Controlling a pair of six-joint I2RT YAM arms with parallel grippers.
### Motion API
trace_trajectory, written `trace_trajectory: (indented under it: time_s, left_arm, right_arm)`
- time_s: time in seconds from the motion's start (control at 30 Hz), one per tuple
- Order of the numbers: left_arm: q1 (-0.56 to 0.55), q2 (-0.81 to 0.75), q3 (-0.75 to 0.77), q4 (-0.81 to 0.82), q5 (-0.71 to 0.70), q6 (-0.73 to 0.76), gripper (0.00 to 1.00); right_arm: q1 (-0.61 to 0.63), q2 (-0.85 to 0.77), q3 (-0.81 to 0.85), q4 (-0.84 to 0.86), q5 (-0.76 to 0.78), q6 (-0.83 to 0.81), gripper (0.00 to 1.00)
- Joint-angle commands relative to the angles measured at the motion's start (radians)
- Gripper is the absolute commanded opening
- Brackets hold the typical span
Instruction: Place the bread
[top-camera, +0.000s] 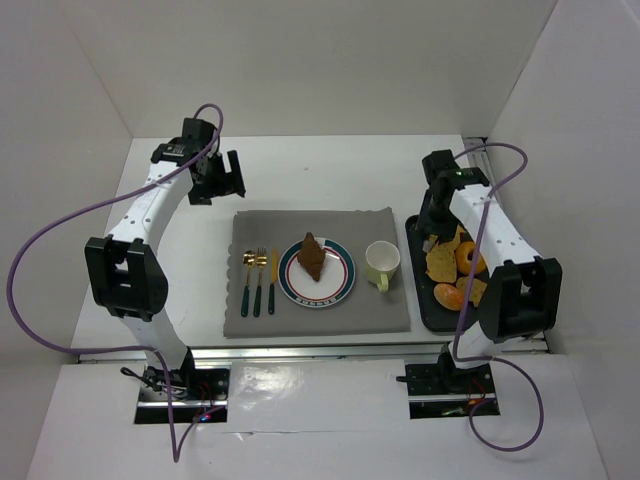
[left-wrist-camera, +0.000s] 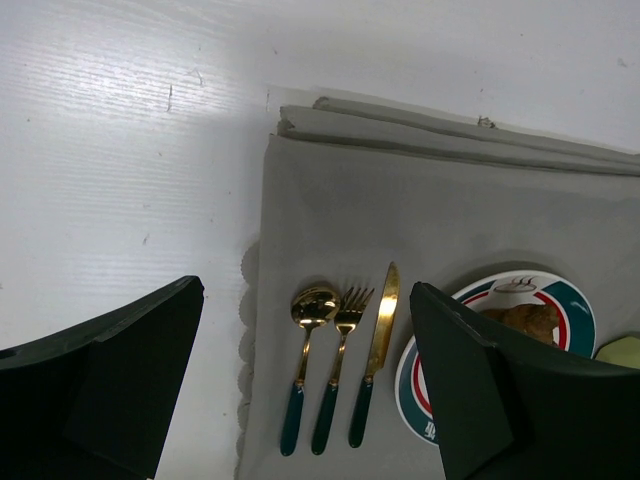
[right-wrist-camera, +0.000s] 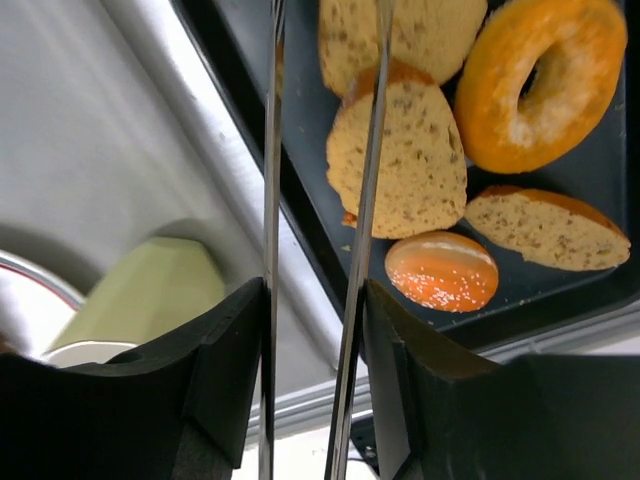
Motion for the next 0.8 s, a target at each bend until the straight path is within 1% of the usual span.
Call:
trace_trajectory:
  time_s: [0.0, 0.1, 0.17, 0.23, 0.27, 0.33, 0.37, 0.47, 0.53, 0.63, 0.67, 0.77]
  left_arm:
    - [0.006, -0.012, -0.011, 0.016, -0.010, 0.013, 0.98]
    - [0.006, -0.012, -0.011, 0.016, -0.010, 0.013, 0.98]
    - [0.006, -0.012, -0.011, 0.016, -0.010, 0.013, 0.98]
    - [0.006, -0.012, -0.011, 0.016, -0.010, 0.013, 0.98]
    - [0.006, -0.012, -0.011, 0.016, 0.000, 0.013, 0.98]
    - [0.006, -0.012, -0.011, 0.016, 0.000, 0.013, 0.98]
    - [0.006, -0.012, -0.011, 0.016, 0.000, 0.013, 0.98]
    - [0.006, -0.012, -0.011, 0.016, 0.000, 0.013, 0.98]
    - [0.006, -0.012, -0.011, 0.016, 0.000, 0.013, 0.98]
    - [0.006, -0.012, -0.011, 0.016, 0.000, 0.013, 0.98]
    - [0.006, -0.012, -0.002, 0.016, 0.000, 0.013, 0.98]
    - [0.006, -0.012, -0.002, 0.016, 0.000, 0.013, 0.98]
  right_arm:
    - [-0.014, -0.002, -0.029, 0.063, 0.009, -0.017, 0.48]
    - [-0.032, -0.011, -0.039, 0.064, 0.009, -0.027, 0.45]
    - [-0.046, -0.020, -0.039, 0.054, 0.009, -0.027, 0.40]
    - [-0.058, -0.031, -0.039, 0.045, 0.009, -0.037, 0.33]
    - [-0.070, -0.043, -0.039, 0.045, 0.009, -0.037, 0.27]
    - [-0.083, -0.056, -0.027, 0.018, 0.009, -0.037, 0.19]
    - [-0.092, -0.068, -0.015, 0.008, 0.018, -0.037, 0.16]
    - [-0.103, -0.082, 0.008, -0.001, 0.018, -0.037, 0.15]
    - [-0.103, -0.106, 0.020, -0.012, 0.018, -0.037, 0.08]
    - [-0.103, -0.115, 0.046, -0.022, 0.027, -0.027, 0.04]
    - [-0.103, -0.115, 0.057, -0.033, 0.037, -0.027, 0.00]
    - [-0.112, -0.140, 0.067, -0.042, 0.037, -0.017, 0.00]
